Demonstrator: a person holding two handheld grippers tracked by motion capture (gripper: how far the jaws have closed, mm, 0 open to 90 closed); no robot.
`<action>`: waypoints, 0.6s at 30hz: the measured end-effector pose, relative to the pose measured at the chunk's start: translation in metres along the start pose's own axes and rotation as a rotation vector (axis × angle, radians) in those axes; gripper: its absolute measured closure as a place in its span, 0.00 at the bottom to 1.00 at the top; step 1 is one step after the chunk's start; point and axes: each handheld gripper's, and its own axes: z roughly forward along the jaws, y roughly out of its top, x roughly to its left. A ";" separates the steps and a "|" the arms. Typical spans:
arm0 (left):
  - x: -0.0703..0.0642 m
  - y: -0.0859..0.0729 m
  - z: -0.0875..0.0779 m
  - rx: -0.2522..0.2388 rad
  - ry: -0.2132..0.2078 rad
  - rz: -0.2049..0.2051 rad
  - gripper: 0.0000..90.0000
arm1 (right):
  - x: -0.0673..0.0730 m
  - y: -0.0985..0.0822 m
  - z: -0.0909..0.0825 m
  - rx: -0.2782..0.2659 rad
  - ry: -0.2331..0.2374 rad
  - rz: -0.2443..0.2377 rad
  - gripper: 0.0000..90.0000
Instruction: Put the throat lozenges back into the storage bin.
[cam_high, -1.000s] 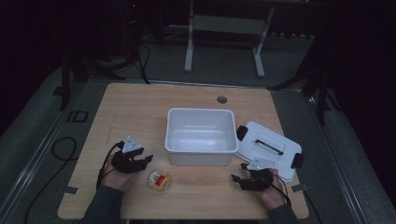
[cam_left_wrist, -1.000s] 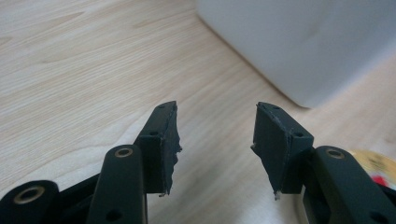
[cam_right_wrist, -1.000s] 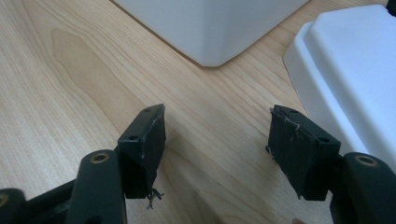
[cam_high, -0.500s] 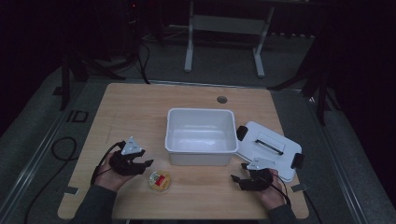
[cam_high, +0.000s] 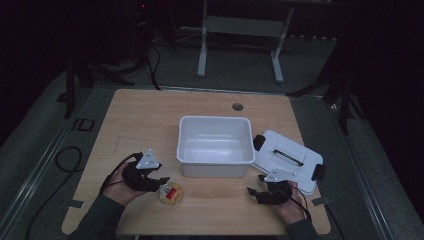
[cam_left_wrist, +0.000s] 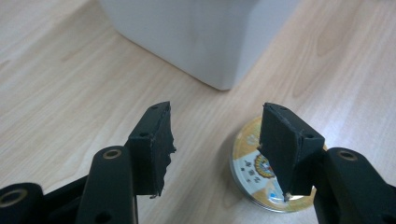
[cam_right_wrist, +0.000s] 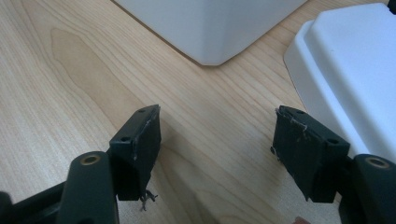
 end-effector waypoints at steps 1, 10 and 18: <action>-0.001 0.001 0.001 0.012 -0.002 0.011 0.48 | 0.000 0.000 0.000 0.000 0.000 0.000 0.35; -0.007 0.004 0.003 0.093 -0.053 0.098 0.39 | 0.000 0.000 0.000 0.000 0.000 0.000 0.35; -0.010 0.008 0.005 0.129 -0.074 0.138 0.34 | 0.000 0.000 0.000 0.000 0.000 0.000 0.35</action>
